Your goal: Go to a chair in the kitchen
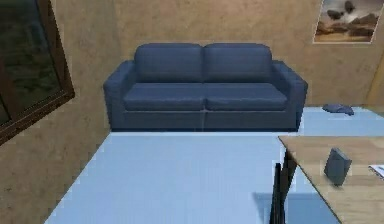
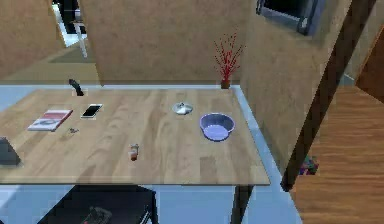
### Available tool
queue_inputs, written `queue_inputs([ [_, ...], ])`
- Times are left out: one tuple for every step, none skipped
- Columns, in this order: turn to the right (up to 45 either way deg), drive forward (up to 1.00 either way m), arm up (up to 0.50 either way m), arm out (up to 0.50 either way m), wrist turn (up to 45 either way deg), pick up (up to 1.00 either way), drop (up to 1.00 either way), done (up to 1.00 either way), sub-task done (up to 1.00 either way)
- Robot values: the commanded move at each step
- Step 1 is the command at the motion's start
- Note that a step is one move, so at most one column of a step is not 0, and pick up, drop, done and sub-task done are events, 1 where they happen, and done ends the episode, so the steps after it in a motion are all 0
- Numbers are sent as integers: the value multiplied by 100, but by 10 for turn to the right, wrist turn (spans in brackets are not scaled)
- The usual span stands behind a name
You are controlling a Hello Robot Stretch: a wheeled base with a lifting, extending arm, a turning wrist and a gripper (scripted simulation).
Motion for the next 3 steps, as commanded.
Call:
queue_inputs([
  [0,75,0,0,0,0,0,0,0],
  [210,0,0,0,0,0,0,0,0],
  [0,100,0,0,0,0,0,0,0],
])
